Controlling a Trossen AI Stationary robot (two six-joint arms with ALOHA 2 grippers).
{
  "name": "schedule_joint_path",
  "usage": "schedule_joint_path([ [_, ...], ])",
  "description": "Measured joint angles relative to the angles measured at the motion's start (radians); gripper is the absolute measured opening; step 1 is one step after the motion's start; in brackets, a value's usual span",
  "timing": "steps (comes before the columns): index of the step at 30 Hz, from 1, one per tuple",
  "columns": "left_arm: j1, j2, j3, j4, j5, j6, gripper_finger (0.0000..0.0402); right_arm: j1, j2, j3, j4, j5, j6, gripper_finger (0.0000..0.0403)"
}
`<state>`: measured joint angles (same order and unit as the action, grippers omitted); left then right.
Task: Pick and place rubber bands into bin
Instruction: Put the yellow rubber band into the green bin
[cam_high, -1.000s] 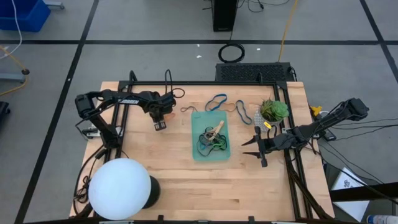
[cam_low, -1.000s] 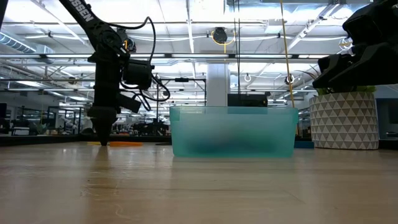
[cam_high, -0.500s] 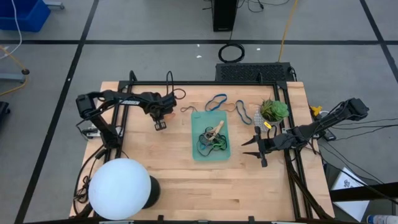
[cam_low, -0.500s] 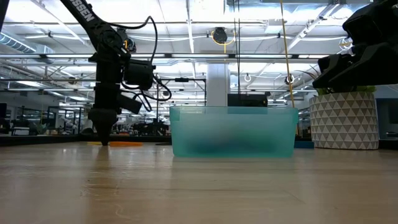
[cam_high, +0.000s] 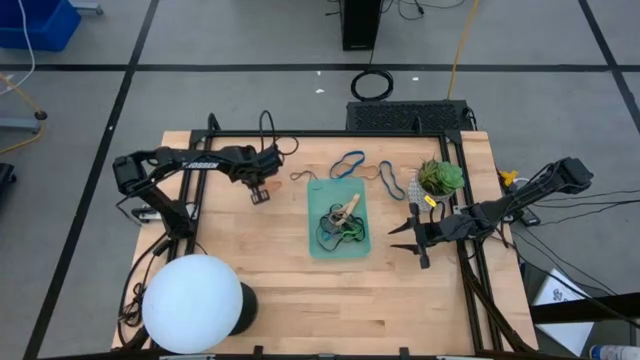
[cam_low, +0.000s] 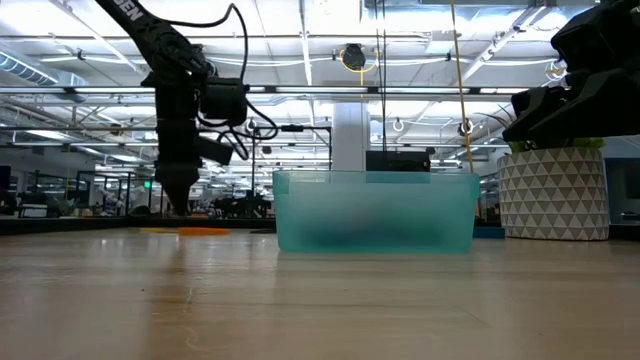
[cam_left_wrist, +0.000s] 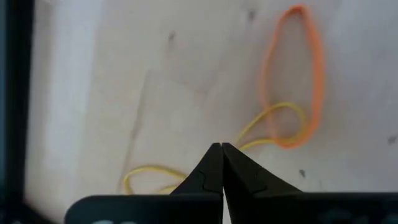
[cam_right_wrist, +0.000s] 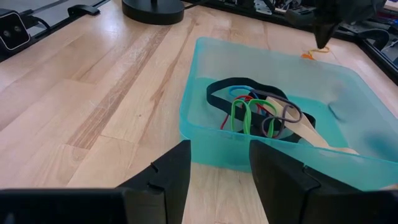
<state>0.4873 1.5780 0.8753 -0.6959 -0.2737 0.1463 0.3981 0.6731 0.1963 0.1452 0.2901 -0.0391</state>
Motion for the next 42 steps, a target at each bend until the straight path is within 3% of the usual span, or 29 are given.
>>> schedule_joint_path([
  [10, 0.003, -0.001, 0.001, 0.020, -0.048, -0.066, 0.0042, 0.000, 0.000, 0.000, 0.000, 0.000, -0.001, 0.0157],
  [18, 0.002, -0.002, 0.002, 0.018, -0.042, -0.075, 0.0046, 0.000, 0.000, 0.000, 0.000, 0.000, -0.001, 0.0157],
  [26, 0.006, -0.003, 0.003, 0.003, 0.060, -0.068, 0.0050, 0.000, 0.000, 0.000, 0.000, 0.000, -0.001, 0.0157],
  [29, 0.007, -0.003, 0.003, -0.010, 0.064, -0.067, 0.0073, 0.000, 0.000, 0.000, 0.000, 0.000, -0.001, 0.0157],
  [36, 0.007, -0.003, 0.003, -0.006, 0.038, -0.052, 0.0172, 0.000, 0.000, 0.000, 0.000, 0.000, -0.001, 0.0157],
  [42, 0.001, -0.003, 0.003, -0.007, 0.040, -0.095, 0.0215, 0.000, 0.000, 0.000, 0.000, 0.000, -0.001, 0.0157],
])
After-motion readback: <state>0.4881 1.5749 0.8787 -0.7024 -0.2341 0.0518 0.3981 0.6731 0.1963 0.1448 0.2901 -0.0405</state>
